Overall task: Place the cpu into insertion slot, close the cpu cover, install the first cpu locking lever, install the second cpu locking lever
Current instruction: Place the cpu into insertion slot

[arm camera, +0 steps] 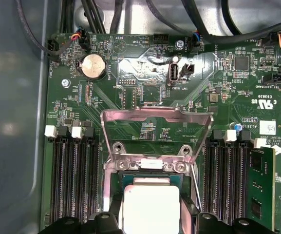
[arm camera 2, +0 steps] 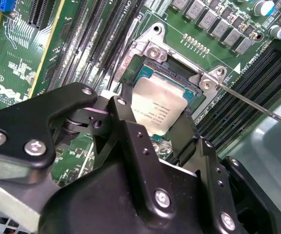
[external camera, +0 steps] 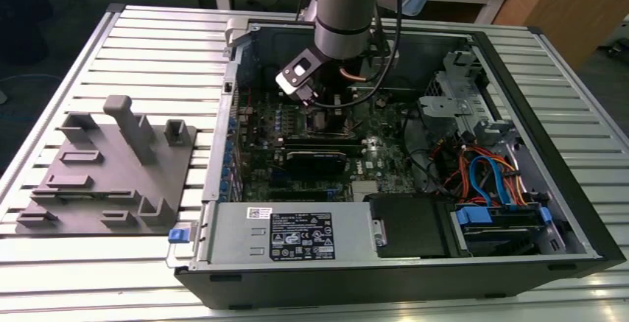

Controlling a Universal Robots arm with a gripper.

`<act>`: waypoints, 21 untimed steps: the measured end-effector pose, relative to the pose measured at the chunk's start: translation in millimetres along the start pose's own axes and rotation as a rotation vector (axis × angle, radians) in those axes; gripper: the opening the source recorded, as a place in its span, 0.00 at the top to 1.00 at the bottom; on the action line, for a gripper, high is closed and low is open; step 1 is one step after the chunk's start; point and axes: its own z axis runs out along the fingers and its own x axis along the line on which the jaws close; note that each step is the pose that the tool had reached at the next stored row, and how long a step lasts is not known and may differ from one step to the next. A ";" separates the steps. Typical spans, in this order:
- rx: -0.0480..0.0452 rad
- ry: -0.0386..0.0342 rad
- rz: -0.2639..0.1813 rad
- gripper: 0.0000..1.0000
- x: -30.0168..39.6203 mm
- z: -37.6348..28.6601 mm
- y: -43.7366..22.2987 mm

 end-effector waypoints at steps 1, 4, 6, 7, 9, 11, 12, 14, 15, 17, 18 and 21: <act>-0.0002 0.0003 0.000 0.46 0.1 0.2 0.0; -0.0005 0.0007 0.000 0.46 0.1 0.4 0.1; -0.0005 0.0008 0.000 0.46 0.2 0.3 0.1; -0.0007 0.0008 0.000 0.46 0.2 0.1 0.0; -0.0008 0.0013 0.000 0.46 0.3 0.0 0.0; -0.0009 0.0012 0.002 0.46 0.3 -0.1 -0.4; -0.0007 0.0012 0.002 0.46 0.3 -0.2 -0.4; -0.0007 0.0010 0.004 0.46 0.3 -0.2 -0.6; -0.0008 0.0010 0.004 0.46 0.3 -0.2 -0.9; -0.0007 0.0010 0.006 0.46 0.3 -0.3 -1.5; -0.0007 0.0010 0.006 0.46 0.4 -0.3 -1.5; -0.0008 0.0009 0.008 0.46 0.3 -0.3 -1.6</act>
